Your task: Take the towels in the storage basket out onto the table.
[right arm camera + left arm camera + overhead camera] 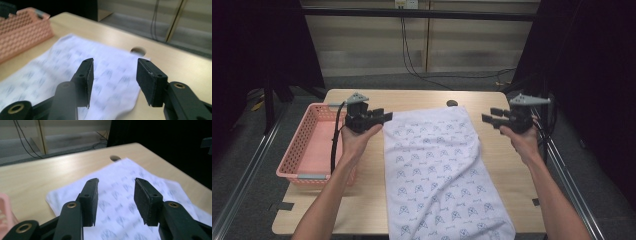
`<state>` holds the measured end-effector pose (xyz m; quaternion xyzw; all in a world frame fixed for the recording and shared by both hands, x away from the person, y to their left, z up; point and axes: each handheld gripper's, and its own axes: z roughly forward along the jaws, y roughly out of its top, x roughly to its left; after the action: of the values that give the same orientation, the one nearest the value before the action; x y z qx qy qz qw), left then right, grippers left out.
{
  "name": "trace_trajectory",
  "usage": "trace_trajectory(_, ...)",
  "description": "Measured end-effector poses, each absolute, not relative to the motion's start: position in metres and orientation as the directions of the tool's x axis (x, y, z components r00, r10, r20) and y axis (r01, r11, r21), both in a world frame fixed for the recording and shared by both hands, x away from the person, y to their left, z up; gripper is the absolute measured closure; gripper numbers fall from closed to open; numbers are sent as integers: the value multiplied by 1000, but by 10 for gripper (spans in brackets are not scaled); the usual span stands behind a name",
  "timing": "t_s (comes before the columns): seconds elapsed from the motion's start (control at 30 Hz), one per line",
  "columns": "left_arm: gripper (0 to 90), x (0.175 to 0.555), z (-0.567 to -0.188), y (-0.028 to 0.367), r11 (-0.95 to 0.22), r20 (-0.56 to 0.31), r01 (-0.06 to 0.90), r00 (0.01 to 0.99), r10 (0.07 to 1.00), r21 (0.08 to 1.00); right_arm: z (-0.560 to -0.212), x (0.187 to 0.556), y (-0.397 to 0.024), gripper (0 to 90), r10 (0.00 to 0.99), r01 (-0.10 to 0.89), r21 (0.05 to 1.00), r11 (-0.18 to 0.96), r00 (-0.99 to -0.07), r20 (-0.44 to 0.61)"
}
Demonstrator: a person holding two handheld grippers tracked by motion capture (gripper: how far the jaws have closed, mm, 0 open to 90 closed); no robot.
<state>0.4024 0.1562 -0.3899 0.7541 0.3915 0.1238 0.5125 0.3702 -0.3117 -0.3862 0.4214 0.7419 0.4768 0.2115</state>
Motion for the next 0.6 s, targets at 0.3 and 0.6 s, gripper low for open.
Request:
trace_trajectory(0.3,717,318,-449,150,-304,-295,534,763,575,789,-452,285,-303,467,749,510,814,279,-646,149)
trace_trajectory(0.6,692,293,-485,146,-389,-310,572,770,558,722,-501,281,-288,543,734,561,694,451,-675,69)
